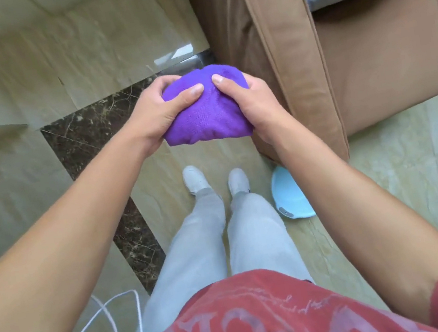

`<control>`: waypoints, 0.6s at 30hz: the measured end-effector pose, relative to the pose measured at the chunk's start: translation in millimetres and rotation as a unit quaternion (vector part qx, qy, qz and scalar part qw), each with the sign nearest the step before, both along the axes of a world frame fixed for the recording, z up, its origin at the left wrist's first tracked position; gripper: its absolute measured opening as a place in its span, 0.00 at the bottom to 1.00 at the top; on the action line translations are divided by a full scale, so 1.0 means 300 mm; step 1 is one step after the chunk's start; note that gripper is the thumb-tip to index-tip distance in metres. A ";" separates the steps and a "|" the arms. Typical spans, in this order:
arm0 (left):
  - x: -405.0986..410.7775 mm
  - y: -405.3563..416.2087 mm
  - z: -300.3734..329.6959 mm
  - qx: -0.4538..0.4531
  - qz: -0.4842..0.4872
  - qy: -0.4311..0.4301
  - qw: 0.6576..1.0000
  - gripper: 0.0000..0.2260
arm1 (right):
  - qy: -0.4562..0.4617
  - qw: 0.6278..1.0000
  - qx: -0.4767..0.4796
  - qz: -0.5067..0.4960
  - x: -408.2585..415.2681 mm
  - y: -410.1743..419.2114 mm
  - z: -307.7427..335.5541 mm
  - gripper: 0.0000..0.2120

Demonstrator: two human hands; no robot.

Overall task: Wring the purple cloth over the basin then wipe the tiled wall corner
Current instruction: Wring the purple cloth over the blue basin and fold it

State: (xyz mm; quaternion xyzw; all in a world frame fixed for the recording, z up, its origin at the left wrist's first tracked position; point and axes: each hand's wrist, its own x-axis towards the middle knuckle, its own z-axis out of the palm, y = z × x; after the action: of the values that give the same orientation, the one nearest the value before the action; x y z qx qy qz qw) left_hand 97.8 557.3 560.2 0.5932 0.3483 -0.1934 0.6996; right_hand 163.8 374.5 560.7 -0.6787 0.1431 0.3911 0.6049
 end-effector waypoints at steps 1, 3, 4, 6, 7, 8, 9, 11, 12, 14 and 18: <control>0.028 0.040 -0.019 -0.013 0.021 0.005 1.000 0.25 | -0.007 1.000 0.000 0.002 0.041 0.049 -0.018 0.14; 0.079 0.099 -0.060 -0.055 0.070 0.015 0.996 0.24 | -0.010 1.000 0.003 0.005 0.117 0.136 -0.042 0.14; 0.105 0.129 -0.079 -0.083 0.096 0.019 0.992 0.22 | -0.005 1.000 0.008 0.009 0.156 0.180 -0.055 0.13; 0.172 0.205 -0.109 -0.134 0.148 0.036 0.979 0.18 | 0.009 0.999 0.030 0.018 0.254 0.276 -0.084 0.14; 0.201 0.236 -0.124 -0.154 0.165 0.046 0.973 0.18 | 0.018 0.999 0.042 0.018 0.294 0.313 -0.100 0.14; 0.245 0.287 -0.135 -0.167 0.182 0.050 0.968 0.19 | 0.025 0.998 0.051 0.024 0.353 0.369 -0.113 0.15; 0.278 0.333 -0.142 -0.177 0.195 0.051 0.963 0.20 | 0.035 0.997 0.054 0.031 0.401 0.419 -0.122 0.15; 0.353 0.420 -0.148 -0.185 0.208 0.040 0.959 0.22 | 0.046 0.996 0.063 0.036 0.496 0.503 -0.132 0.16; 0.405 0.477 -0.155 -0.185 0.215 0.039 0.958 0.22 | 0.052 0.995 0.072 0.041 0.559 0.558 -0.143 0.15; 0.471 0.538 -0.162 -0.191 0.210 0.032 0.958 0.23 | 0.067 0.992 0.098 0.036 0.637 0.616 -0.158 0.12; 0.596 0.645 -0.181 -0.176 0.183 0.032 0.967 0.25 | 0.098 0.988 0.120 0.014 0.772 0.736 -0.200 0.10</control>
State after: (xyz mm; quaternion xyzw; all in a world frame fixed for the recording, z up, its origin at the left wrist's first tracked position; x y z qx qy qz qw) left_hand 276.5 750.8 506.0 0.3799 0.4336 -0.1391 0.8052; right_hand 395.4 595.3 500.7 -0.5617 0.1436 0.4785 0.6595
